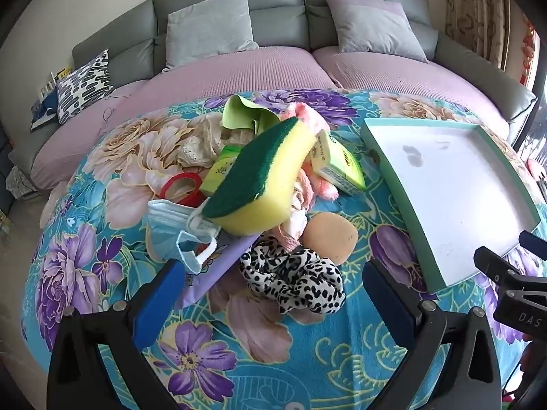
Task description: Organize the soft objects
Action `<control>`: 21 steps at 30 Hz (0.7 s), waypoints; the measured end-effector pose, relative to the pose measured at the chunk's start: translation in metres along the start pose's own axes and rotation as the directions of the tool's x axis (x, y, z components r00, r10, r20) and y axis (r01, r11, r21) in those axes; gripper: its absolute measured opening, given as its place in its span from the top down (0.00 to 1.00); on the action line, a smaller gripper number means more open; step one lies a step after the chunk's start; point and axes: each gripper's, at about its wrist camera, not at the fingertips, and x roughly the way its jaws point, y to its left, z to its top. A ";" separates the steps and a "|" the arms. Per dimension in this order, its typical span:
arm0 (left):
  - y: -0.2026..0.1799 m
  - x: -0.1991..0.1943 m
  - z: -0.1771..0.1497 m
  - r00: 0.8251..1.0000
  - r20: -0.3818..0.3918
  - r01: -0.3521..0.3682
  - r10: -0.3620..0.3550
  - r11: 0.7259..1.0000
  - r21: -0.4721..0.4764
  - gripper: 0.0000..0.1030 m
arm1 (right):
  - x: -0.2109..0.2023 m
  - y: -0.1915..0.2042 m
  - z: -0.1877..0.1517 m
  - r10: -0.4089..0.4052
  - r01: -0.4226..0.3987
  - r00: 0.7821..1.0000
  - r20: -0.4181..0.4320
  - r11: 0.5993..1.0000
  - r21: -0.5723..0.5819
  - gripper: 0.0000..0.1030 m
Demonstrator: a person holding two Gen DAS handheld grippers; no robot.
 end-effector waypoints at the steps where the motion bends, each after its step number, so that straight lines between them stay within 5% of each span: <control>1: 0.003 -0.001 0.000 1.000 0.003 0.000 0.000 1.000 -0.008 0.00 | 0.000 0.000 0.000 0.000 0.000 1.000 0.000 1.000 0.000 0.00; 21: -0.003 0.008 -0.003 1.000 -0.017 -0.020 0.020 1.000 0.020 0.00 | 0.001 -0.001 0.000 0.001 -0.001 1.000 0.001 1.000 0.000 0.00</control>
